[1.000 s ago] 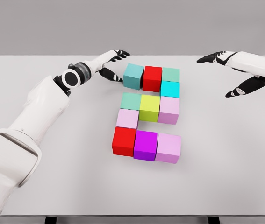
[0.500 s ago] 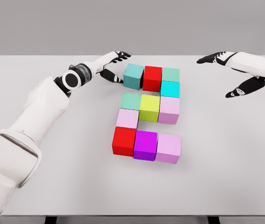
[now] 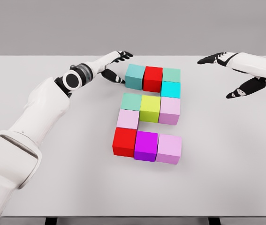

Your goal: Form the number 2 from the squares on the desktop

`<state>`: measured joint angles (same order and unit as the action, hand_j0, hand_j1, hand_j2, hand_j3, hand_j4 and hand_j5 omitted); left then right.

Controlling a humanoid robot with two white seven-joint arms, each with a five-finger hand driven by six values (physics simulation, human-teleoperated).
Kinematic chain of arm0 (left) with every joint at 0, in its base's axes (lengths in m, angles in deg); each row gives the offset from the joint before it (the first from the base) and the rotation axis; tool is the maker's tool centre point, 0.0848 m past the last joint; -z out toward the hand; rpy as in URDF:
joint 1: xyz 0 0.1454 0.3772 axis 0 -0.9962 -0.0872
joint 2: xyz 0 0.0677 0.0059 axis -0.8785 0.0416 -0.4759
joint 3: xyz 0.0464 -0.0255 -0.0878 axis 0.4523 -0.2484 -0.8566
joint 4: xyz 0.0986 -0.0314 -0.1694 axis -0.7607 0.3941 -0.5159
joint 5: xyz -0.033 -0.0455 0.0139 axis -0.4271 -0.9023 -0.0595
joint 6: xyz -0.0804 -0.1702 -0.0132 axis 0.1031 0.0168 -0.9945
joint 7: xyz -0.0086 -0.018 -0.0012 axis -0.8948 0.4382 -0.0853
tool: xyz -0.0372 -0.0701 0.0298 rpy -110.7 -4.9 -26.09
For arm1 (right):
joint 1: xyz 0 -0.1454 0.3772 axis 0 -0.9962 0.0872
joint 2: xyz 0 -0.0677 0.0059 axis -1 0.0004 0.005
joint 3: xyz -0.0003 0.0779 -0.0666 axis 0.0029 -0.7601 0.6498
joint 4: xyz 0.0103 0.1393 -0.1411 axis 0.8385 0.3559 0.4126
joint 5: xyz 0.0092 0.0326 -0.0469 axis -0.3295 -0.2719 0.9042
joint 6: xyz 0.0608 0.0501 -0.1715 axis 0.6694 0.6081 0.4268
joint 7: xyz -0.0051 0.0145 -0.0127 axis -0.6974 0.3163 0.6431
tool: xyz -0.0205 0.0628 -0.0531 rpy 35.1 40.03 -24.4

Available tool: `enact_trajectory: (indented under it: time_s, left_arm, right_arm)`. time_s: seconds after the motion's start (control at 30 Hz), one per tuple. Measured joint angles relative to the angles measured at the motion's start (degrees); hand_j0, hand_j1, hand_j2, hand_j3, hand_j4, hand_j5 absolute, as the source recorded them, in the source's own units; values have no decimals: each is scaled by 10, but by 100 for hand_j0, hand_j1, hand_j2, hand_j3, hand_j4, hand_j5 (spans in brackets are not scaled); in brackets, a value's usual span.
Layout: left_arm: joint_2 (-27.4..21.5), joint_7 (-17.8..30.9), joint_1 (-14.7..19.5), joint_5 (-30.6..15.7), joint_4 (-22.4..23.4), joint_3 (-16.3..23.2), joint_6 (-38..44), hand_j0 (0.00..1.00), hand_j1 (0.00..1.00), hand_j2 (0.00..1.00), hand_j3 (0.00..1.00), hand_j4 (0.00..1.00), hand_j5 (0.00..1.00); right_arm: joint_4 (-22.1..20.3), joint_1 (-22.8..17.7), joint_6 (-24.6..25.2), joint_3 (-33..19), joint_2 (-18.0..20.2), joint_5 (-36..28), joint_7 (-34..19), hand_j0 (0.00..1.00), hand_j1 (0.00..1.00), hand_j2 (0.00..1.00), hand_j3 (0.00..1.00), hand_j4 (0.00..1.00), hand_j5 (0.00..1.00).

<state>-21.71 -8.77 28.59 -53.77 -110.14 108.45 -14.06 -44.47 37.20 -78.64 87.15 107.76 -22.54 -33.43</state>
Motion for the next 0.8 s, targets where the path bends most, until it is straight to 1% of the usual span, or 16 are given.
enact_trajectory:
  time_s: [0.33, 0.37, 0.4, 0.43, 0.47, 0.5, 0.6, 0.63, 0.67, 0.73, 0.77, 0.8]
  left_arm:
    - [-8, 0, -10, -1, -5, -2, 0, 91, 91, 91, 91, 91, 91]
    - [-14, 1, -9, -2, -7, -3, -2, 94, 94, 94, 94, 94, 94]
    - [-25, 1, -10, -3, -15, -3, -8, 94, 94, 94, 94, 94, 94]
    - [-42, 2, -11, -9, -32, -4, -19, 95, 95, 95, 95, 95, 95]
    - [-64, 7, -29, -19, -57, -4, -36, 97, 97, 97, 97, 97, 97]
    - [-95, 22, -51, -37, -97, -4, -60, 99, 99, 99, 99, 99, 99]
    - [-223, 60, -141, -113, -262, -4, -147, 100, 100, 100, 100, 100, 100]
    - [-267, 66, -170, -146, -314, -6, -164, 100, 100, 100, 100, 100, 100]
    - [-313, 71, -195, -167, -357, -5, -180, 100, 100, 100, 100, 100, 100]
    - [-393, 77, -227, -208, -420, -6, -197, 100, 100, 100, 100, 100, 100]
    - [-426, 78, -238, -223, -442, -6, -202, 100, 100, 100, 100, 100, 100]
    - [-453, 80, -242, -237, -457, -6, -206, 100, 100, 100, 100, 100, 100]
  right_arm:
    - [0, 0, 0, 0, 0, 0, 0, 100, 100, 100, 100, 100, 100]
    - [0, 0, 0, 0, 0, 0, 0, 100, 100, 100, 100, 100, 100]
    - [0, 0, 0, 0, 0, 0, 0, 100, 100, 100, 100, 100, 100]
    - [0, 0, 0, 0, 0, 0, 0, 100, 100, 100, 100, 100, 100]
    - [0, 1, 0, 0, 0, 0, 0, 100, 100, 100, 100, 100, 100]
    - [0, 1, 0, 0, 0, 0, 0, 100, 100, 100, 100, 100, 100]
    - [0, 1, 0, 0, 1, 0, 0, 100, 100, 100, 100, 100, 100]
    - [0, 1, 0, -1, 1, 0, 0, 100, 100, 100, 100, 100, 100]
    - [-1, 1, 0, -1, 1, 0, 0, 100, 100, 100, 100, 100, 100]
    - [0, 2, 0, -1, 2, 0, 0, 100, 100, 100, 100, 100, 100]
    - [0, 4, 0, -1, 2, 0, 0, 100, 100, 100, 100, 100, 100]
    - [0, 4, 0, -1, 2, 0, 0, 100, 100, 100, 100, 100, 100]
